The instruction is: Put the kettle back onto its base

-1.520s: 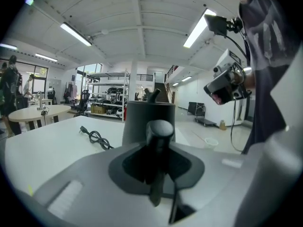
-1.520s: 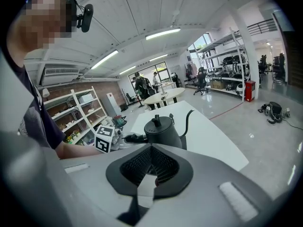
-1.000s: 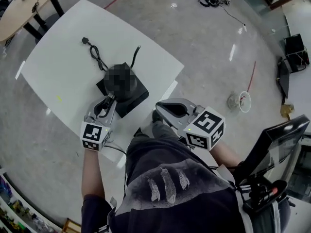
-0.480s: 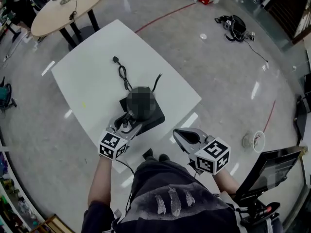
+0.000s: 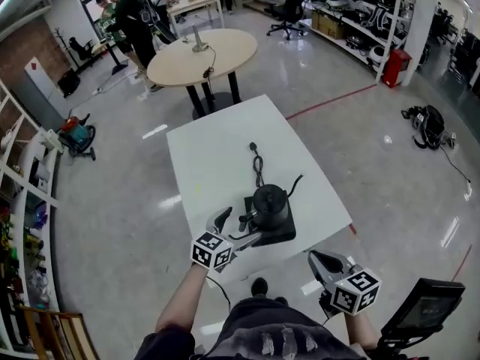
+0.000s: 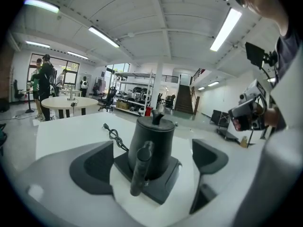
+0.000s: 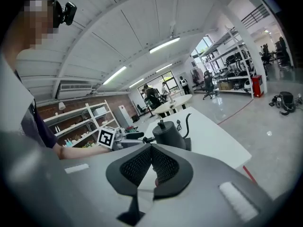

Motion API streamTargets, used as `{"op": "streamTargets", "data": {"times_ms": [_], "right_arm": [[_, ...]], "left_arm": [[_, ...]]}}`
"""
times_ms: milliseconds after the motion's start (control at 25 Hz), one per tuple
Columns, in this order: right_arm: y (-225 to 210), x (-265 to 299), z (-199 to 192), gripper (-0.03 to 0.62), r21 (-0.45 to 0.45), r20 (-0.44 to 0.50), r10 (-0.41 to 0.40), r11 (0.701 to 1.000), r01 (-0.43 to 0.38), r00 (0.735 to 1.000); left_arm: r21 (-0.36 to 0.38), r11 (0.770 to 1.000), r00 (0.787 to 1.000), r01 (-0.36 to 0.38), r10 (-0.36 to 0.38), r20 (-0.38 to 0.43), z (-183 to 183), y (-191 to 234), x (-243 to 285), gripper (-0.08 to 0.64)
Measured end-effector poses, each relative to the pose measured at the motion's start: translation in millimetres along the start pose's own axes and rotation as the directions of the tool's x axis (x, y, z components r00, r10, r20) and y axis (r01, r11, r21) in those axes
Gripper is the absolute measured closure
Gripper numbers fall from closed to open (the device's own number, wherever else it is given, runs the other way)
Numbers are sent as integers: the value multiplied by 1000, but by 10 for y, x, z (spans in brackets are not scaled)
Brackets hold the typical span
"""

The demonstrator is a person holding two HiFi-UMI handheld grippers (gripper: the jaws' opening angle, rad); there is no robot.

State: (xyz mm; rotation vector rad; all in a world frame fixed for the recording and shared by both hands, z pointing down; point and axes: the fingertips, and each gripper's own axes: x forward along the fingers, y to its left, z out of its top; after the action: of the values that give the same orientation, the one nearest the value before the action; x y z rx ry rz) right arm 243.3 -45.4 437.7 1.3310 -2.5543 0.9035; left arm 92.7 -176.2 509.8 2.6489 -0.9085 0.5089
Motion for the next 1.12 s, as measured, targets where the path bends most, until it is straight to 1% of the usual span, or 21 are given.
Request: {"op": "streamTargets", "data": {"times_ms": [80,240,440,520,640,800,880,1000,1080,1120], "right_arm": [[33,29,14,592,1,19,46,999,-46,999],[213,43,-33,592,-24,24,153,988,-152,988],[466,99,-209,592,-30,-14,257,966,-257,966],[533,135,-230,592,-24,-23,297,954,-298,954],[684,217,-251,592,-34,-38,352,935,-353,935],[1056,365,-180,592,-72,-58,424,901,-427,904],[1229,421,-174,592,-81,-70,448,888,-452,891],[1404,536,-332,592,-95,-96,457,880,-465,884],[1550,734,-420,592,-108,-102,475,868,-485,874],[1688,855,-446,592,-114,-102,492,857,-502,864]], "left_arm": [[8,999,999,-32,32,9,42,10,-131,55],[52,993,994,-108,107,23,88,-109,-452,55],[43,981,980,-189,186,70,133,-278,-928,55],[36,972,967,-234,229,110,195,-304,-1106,55],[-5,957,940,-291,287,182,289,-284,-1404,55],[-50,936,902,-349,349,252,372,-234,-1890,55],[-60,926,889,-372,374,263,324,-245,-2097,58],[-69,916,878,-396,399,264,123,-273,-2359,64],[-57,904,864,-424,423,274,12,-185,-2583,84],[-46,894,854,-445,439,279,-30,-114,-2750,106]]}}
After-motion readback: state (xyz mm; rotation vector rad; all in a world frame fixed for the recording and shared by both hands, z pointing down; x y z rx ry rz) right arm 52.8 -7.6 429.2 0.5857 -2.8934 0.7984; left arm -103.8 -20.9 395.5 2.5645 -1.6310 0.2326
